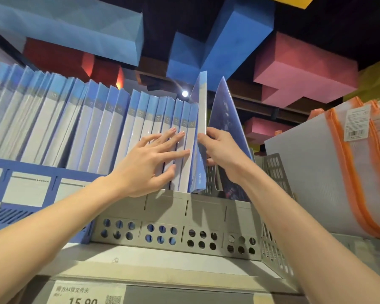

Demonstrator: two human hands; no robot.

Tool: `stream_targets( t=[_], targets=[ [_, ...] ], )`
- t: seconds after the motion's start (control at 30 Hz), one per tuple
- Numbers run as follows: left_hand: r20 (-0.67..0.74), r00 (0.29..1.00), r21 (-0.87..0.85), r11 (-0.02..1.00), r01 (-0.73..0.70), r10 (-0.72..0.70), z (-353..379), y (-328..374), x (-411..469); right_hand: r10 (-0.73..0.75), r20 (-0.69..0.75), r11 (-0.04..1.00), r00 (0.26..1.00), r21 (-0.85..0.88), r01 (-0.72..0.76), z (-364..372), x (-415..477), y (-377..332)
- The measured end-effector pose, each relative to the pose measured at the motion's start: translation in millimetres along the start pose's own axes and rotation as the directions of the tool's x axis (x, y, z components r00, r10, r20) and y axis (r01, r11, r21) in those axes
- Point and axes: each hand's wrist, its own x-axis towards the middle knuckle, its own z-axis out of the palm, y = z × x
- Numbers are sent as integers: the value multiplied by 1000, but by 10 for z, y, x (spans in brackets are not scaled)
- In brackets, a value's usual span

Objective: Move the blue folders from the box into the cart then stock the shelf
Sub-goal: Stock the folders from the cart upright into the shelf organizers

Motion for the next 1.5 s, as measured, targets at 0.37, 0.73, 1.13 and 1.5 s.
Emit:
stream_targets(
  t=[0.37,0.73,1.13,1.5],
  targets=[
    [20,1000,-10,1000,0,0,-24,35,-3,-33,-108,953,994,296,64,205,-9,167],
    [-5,1000,-43,999,29,-29,1,38,-12,-26,95,942,995,336,-8,225,-245,371],
    [-30,998,-22,998,62,-63,-6,154,14,46,119,998,992,30,-50,-127,-476,209],
    [54,997,190,979,-68,59,219,479,669,-423,-319,824,848,-526,213,-674,-150,86]
  ],
)
